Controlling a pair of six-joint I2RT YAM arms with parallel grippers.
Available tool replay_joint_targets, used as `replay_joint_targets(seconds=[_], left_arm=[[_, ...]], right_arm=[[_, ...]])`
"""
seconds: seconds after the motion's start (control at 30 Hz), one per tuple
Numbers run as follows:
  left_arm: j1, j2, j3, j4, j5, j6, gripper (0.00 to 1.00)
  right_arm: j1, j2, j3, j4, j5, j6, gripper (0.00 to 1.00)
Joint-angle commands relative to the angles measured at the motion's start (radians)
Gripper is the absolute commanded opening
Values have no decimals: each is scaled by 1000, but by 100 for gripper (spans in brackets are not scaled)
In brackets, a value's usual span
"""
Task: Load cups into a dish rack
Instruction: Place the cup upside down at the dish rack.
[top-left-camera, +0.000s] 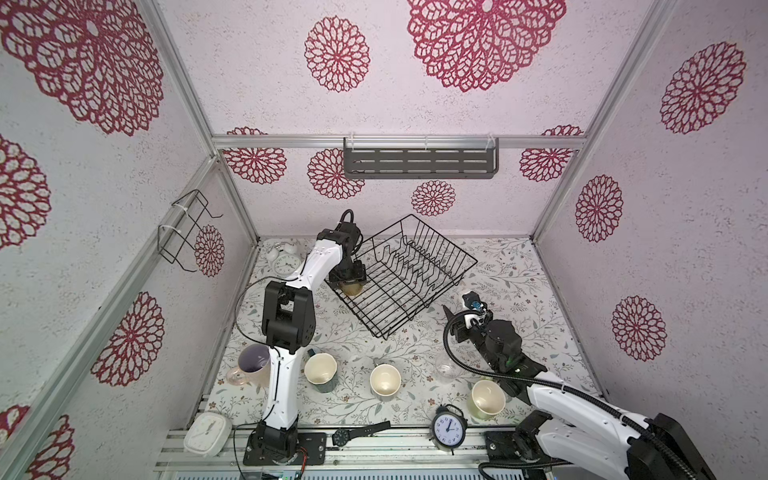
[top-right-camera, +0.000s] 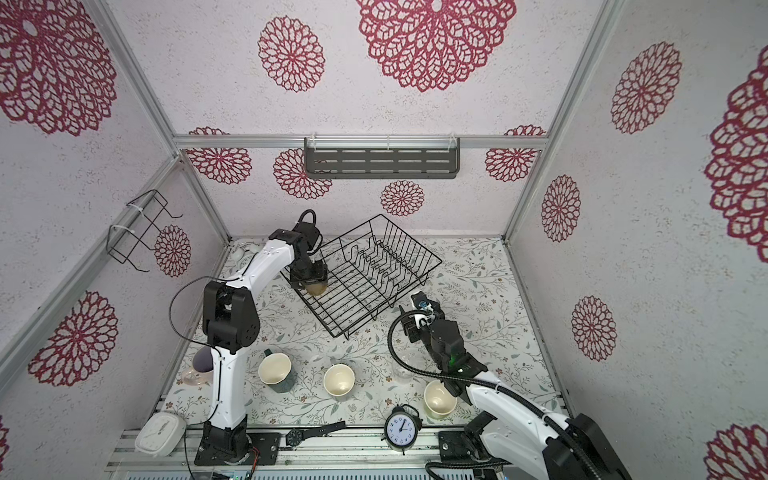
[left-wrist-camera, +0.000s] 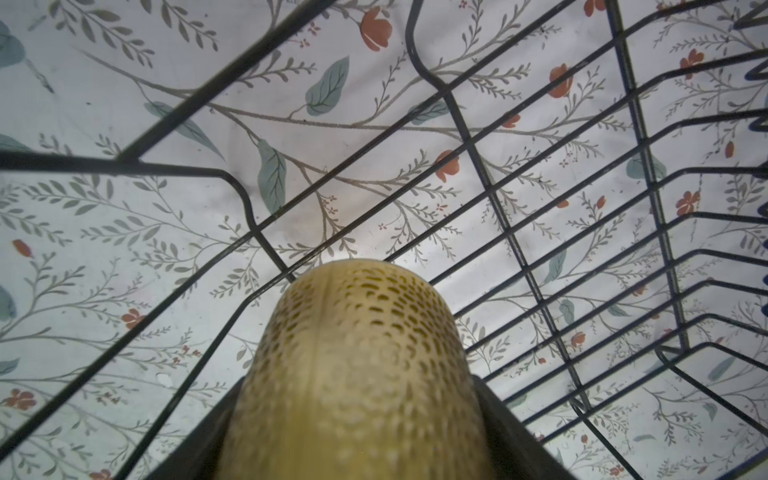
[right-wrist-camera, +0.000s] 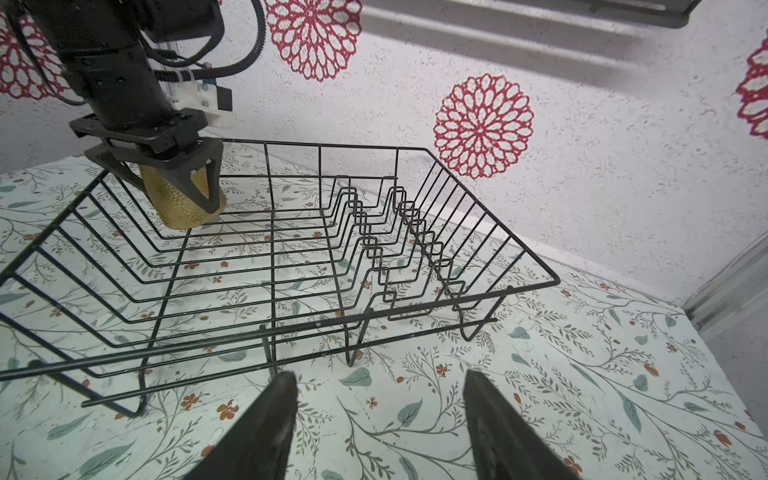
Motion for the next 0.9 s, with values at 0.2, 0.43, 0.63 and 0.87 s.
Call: replay_joint_targets(seconds=[0.2,0.43,0.63,0.87], left_arm=[[1,27,90,-42,-82,19,67],[-6,-3,120,-60,-148,40,67],[-12,47,146,-55,-171,103,68],[-18,72,125,-27,-117,218,71]], right_arm=[[-3,25,57,33,7,-4,67],[-3,48,58,49,1,18,67],[-3,48,53,62,-5,40,67],[-3,44,51,55,-1,42,67]])
